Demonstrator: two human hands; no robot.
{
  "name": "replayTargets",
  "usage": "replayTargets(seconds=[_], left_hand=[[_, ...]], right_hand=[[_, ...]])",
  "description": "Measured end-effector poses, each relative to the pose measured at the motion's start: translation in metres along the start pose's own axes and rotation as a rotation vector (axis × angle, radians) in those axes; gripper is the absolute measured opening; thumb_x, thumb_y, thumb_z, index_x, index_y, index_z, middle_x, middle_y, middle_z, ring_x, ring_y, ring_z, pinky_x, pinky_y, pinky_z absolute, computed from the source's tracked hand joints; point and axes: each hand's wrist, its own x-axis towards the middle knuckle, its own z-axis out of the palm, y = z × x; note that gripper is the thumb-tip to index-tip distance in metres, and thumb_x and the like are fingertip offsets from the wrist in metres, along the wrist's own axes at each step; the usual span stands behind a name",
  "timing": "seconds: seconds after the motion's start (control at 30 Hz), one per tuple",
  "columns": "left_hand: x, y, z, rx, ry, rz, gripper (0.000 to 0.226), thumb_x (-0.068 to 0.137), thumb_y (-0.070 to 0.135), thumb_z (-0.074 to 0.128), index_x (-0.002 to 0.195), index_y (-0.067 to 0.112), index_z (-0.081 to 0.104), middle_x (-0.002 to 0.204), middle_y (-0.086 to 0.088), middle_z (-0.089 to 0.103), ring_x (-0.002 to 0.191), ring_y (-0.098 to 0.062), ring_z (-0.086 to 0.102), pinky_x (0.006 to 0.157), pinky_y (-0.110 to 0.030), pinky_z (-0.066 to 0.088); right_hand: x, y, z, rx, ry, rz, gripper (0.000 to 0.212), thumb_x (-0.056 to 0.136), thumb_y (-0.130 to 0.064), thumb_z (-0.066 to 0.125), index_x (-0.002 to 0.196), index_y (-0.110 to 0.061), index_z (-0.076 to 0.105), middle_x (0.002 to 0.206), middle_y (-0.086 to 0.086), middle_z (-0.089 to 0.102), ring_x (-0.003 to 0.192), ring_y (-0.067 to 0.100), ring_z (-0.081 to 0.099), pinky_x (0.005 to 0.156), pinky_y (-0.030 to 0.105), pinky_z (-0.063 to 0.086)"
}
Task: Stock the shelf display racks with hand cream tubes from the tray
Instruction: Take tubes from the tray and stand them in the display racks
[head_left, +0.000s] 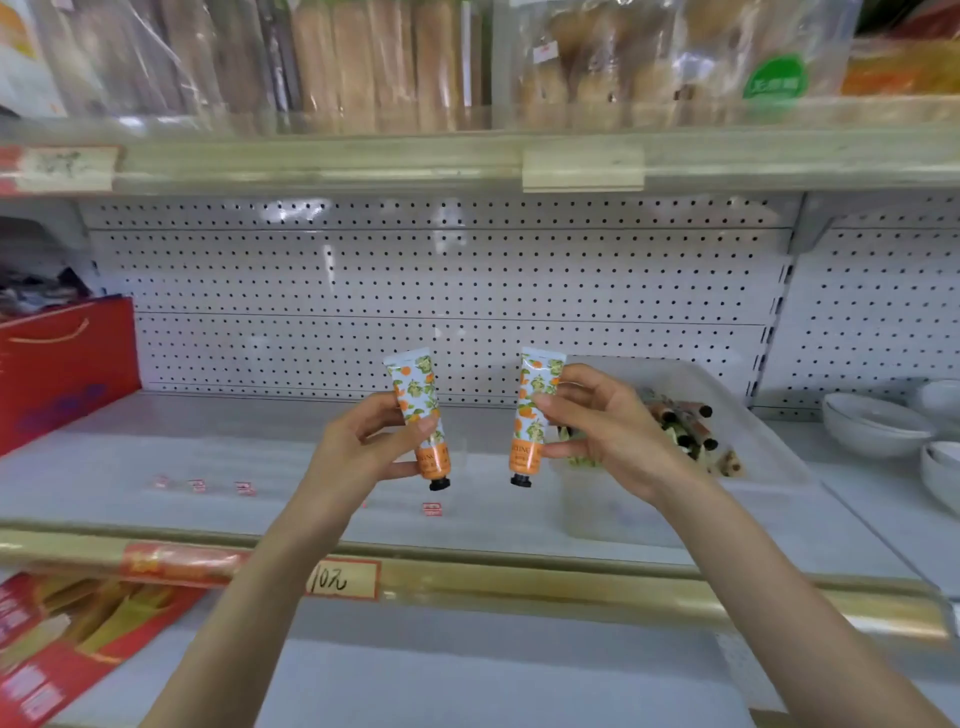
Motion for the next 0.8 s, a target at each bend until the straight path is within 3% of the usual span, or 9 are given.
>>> replayTargets(seconds=[0.17,0.5,0.8], left_hand=[[0.005,0.000,-0.065,0.027,-0.005,0.006,0.017,0.082,0.009,0.065,0.099,0.009,0.066,0.097,-0.008,0.067,0.082,-0.012,0.067,0.064,-0.023,0.056],[0.021,-0.012,-0.185,0.056,-0.025,-0.011,0.020,0.081,0.012,0.067,0.102,0.011,0.066,0.100,-0.007,0.068,0.089,-0.017,0.067,0.068,-0.026,0.057],[0.047,-0.033,-0.220,0.042,-0.016,-0.035,0.017,0.083,0.012,0.065,0.100,0.013,0.066,0.100,-0.004,0.068,0.091,-0.020,0.066,0.067,-0.025,0.057]], right_hand=[[0.014,0.006,0.052,-0.028,-0.029,-0.006,0.017,0.084,-0.007,0.063,0.101,-0.012,0.063,0.095,0.004,0.067,0.085,0.015,0.068,0.066,0.034,0.059],[0.042,0.036,0.151,0.003,0.062,-0.027,0.015,0.081,-0.008,0.064,0.095,-0.014,0.062,0.092,0.004,0.063,0.079,0.012,0.067,0.058,0.028,0.057],[0.056,0.061,0.163,0.081,0.204,-0.033,0.014,0.083,-0.007,0.062,0.095,-0.014,0.063,0.084,-0.002,0.069,0.076,0.011,0.067,0.059,0.026,0.056]])
